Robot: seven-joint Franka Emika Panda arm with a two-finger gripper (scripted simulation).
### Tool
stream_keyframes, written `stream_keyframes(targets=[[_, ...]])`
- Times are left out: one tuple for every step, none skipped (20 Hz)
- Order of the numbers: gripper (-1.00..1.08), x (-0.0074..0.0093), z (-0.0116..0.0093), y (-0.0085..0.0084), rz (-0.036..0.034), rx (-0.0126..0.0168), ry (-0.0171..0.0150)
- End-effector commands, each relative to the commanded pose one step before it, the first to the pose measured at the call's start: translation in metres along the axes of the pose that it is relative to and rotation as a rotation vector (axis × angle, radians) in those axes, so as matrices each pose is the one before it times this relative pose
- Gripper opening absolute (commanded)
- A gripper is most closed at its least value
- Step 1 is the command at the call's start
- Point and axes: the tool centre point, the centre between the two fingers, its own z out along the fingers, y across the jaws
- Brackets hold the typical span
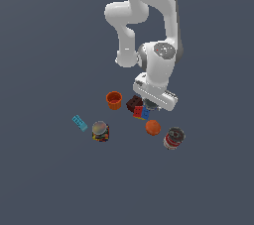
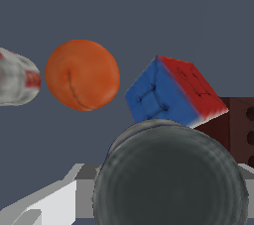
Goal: Pick up a designated object from a clutter of objects.
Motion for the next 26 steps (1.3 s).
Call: stream_keyframes(targets=[[-1.0, 0.01413, -0.02001, 0.0196, 0.00212, 0.00064, -0.00073], [-1.0, 0.0057, -0.0084, 0.0077, -0.00001, 0.00033, -0.00036], [-1.0, 0.00576, -0.00851, 0.00776, -0.00001, 0.00034, -0.00035], [-1.0, 0.00576, -0.00852, 0.00774, -0.00001, 0.00035, -0.00034], [-1.0, 0.00575, -0.00852, 0.00772, -0.00001, 0.00035, -0.00034], [-1.0, 0.00576, -0.00854, 0.00771, -0.00001, 0.00036, -0.00033], [-1.0, 0.00577, -0.00854, 0.00771, -0.00001, 0.00036, -0.00033], [-1.0, 0.00579, -0.00855, 0.0077, 0.0, 0.00036, -0.00033], [-1.0, 0.00581, -0.00856, 0.00771, 0.00001, 0.00036, -0.00033], [-1.0, 0.00576, -0.00857, 0.00765, 0.0, 0.0, 0.0], [-1.0, 0.00587, -0.00857, 0.00774, 0.00005, 0.00035, -0.00033], [-1.0, 0.00581, -0.00859, 0.00766, 0.0, 0.0, 0.0], [-1.0, 0.00584, -0.00861, 0.00767, 0.0, 0.0, 0.0], [-1.0, 0.00588, -0.00862, 0.00768, 0.0, 0.0, 0.0], [-1.0, 0.00591, -0.00862, 0.00769, 0.0, 0.0, 0.0], [-1.0, 0.0061, -0.00851, 0.00784, 0.00042, 0.00004, -0.00025], [-1.0, 0.00594, -0.00856, 0.00763, 0.0, 0.0, 0.0], [-1.0, 0.00597, -0.0085, 0.00761, 0.00025, -0.00038, 0.00018], [-1.0, 0.00598, -0.00849, 0.00757, 0.0, 0.0, 0.0], [-1.0, 0.00599, -0.00844, 0.00751, 0.0002, -0.0004, 0.00021], [-1.0, 0.006, -0.00839, 0.00744, 0.00018, -0.0004, 0.00022], [-1.0, 0.00599, -0.00832, 0.00734, 0.00015, -0.00041, 0.00023], [-1.0, 0.00594, -0.00818, 0.00719, 0.00012, -0.00041, 0.00024], [-1.0, 0.00574, -0.00785, 0.00685, 0.0001, -0.00041, 0.00024], [-1.0, 0.00551, -0.00735, 0.0065, 0.0, 0.0, 0.0], [-1.0, 0.00511, -0.00692, 0.00592, 0.00009, -0.00058, 0.00036]])
